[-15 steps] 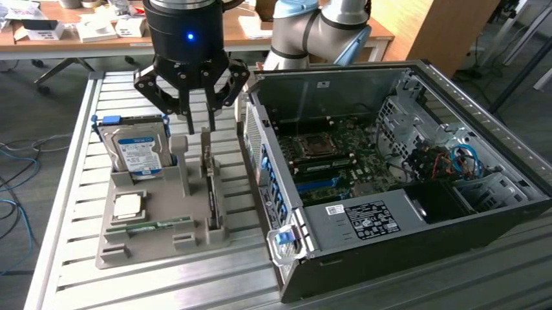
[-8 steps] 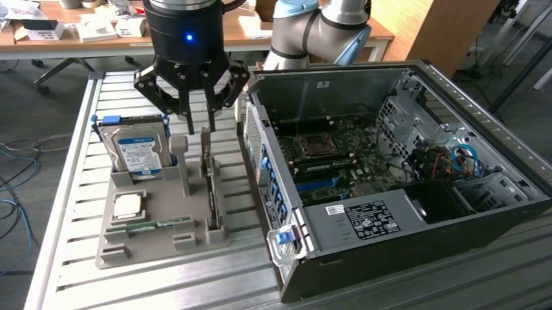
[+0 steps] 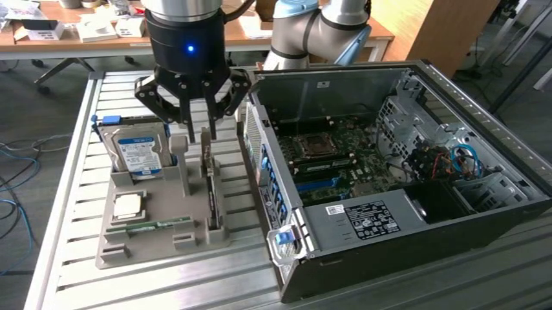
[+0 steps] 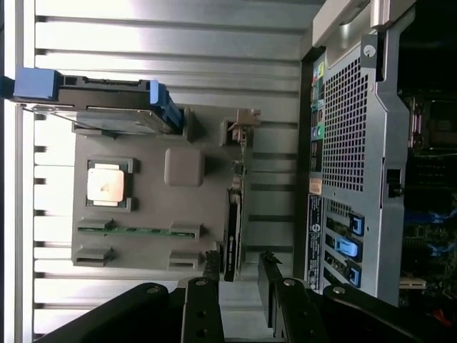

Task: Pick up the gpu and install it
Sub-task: 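Pick up the gpu and move the gpu toward the slot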

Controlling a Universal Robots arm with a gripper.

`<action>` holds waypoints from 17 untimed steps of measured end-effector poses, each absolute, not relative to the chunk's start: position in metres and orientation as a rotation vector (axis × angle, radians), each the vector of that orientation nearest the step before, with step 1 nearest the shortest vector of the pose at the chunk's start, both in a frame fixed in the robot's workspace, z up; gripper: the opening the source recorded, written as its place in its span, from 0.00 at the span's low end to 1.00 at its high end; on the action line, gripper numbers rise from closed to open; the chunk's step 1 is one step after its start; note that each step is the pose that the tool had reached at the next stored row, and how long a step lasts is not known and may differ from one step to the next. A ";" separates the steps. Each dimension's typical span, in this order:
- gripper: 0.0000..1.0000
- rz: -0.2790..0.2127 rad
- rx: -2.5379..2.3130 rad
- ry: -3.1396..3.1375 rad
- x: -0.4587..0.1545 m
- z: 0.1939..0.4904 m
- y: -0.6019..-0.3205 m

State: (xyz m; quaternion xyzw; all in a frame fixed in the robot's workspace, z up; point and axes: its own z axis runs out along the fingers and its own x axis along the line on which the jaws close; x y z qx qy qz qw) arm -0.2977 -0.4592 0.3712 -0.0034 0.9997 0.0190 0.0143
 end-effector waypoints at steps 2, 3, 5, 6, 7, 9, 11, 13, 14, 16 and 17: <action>0.36 0.059 -0.010 3.113 -0.298 0.370 -0.462; 0.36 0.059 -0.009 3.113 -0.298 0.369 -0.463; 0.36 0.059 -0.009 3.113 -0.298 0.368 -0.463; 0.36 0.059 -0.009 3.113 -0.298 0.368 -0.463; 0.36 0.059 -0.009 3.113 -0.298 0.368 -0.463; 0.36 0.060 -0.009 3.113 -0.297 0.367 -0.463; 0.36 0.061 -0.009 3.113 -0.297 0.365 -0.463; 0.36 0.061 -0.009 3.113 -0.297 0.361 -0.464; 0.36 0.061 -0.009 3.113 -0.297 0.360 -0.464; 0.36 0.061 -0.009 3.113 -0.297 0.356 -0.464; 0.36 0.061 -0.009 3.113 -0.297 0.354 -0.464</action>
